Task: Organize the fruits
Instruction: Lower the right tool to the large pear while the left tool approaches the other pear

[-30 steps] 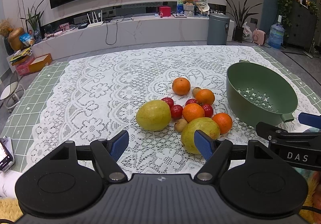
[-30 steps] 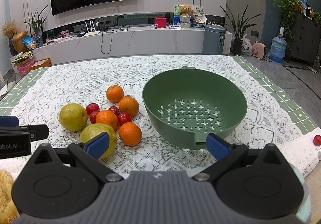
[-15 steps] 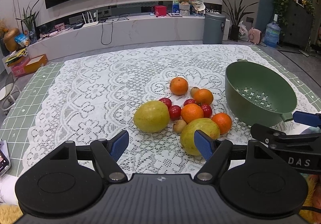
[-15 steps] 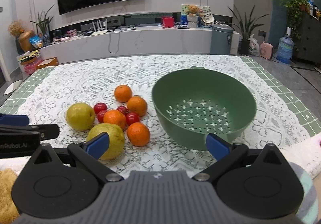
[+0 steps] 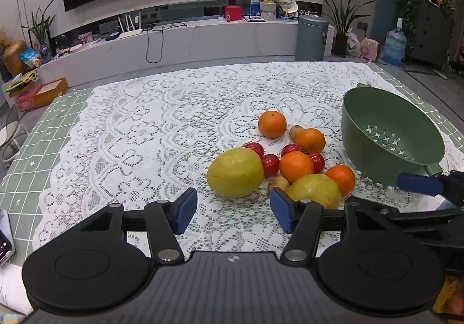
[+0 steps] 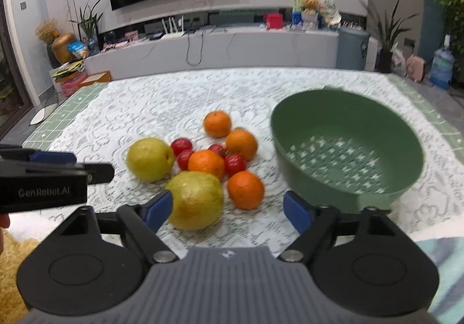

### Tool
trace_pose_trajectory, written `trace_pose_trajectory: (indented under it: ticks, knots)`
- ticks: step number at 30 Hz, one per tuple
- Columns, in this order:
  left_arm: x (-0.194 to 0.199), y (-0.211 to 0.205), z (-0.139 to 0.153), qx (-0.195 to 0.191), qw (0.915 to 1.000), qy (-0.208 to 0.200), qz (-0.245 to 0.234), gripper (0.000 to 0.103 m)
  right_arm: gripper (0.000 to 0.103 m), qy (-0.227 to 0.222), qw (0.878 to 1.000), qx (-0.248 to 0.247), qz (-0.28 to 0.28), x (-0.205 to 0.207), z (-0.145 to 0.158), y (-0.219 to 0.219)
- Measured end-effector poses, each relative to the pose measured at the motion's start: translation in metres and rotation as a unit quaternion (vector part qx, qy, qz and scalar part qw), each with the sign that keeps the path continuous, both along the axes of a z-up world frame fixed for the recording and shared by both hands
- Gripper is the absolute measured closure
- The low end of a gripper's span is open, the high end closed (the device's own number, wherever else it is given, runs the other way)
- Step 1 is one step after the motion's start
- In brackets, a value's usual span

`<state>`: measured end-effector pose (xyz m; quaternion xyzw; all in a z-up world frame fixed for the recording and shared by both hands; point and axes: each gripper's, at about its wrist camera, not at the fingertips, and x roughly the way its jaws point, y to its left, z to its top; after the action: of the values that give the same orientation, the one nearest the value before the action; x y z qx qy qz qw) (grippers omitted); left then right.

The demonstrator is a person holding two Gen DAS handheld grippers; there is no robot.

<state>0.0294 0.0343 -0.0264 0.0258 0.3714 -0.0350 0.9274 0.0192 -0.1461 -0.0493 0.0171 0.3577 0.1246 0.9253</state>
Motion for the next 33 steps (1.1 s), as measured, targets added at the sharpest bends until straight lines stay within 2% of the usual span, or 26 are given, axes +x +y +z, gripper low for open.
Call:
trace_pose_trajectory:
  ticks: [3, 11, 15, 20, 23, 27, 33]
  knots:
    - [0.005, 0.007, -0.005, -0.011, 0.9999, 0.002, -0.005, 0.042, 0.036, 0.003, 1.0, -0.003, 0.012, 0.003, -0.003, 0.009]
    - [0.013, 0.027, -0.02, -0.035, 0.9994, -0.007, 0.001, 0.043, 0.037, 0.018, 0.998, 0.006, 0.054, 0.011, -0.012, 0.031]
    - [0.017, 0.036, -0.026, -0.086, 0.9963, -0.004, -0.006, 0.042, 0.037, 0.024, 0.998, 0.0, 0.066, 0.015, -0.016, 0.041]
    - [0.027, 0.036, -0.032, -0.097, 0.9952, 0.005, -0.006, 0.035, 0.036, 0.029, 0.998, -0.023, 0.056, 0.022, -0.02, 0.05]
    - [0.032, 0.031, -0.036, -0.088, 0.9959, 0.006, -0.019, 0.031, 0.036, 0.048, 0.998, -0.031, 0.03, 0.03, -0.026, 0.048]
    - [0.04, 0.02, -0.041, -0.056, 0.9978, 0.015, -0.03, 0.03, 0.036, 0.059, 0.998, -0.027, 0.015, 0.036, -0.03, 0.047]
    - [0.056, 0.012, -0.041, -0.019, 0.9986, 0.021, -0.045, 0.025, 0.036, 0.083, 0.996, 0.009, 0.012, 0.047, -0.037, 0.044]
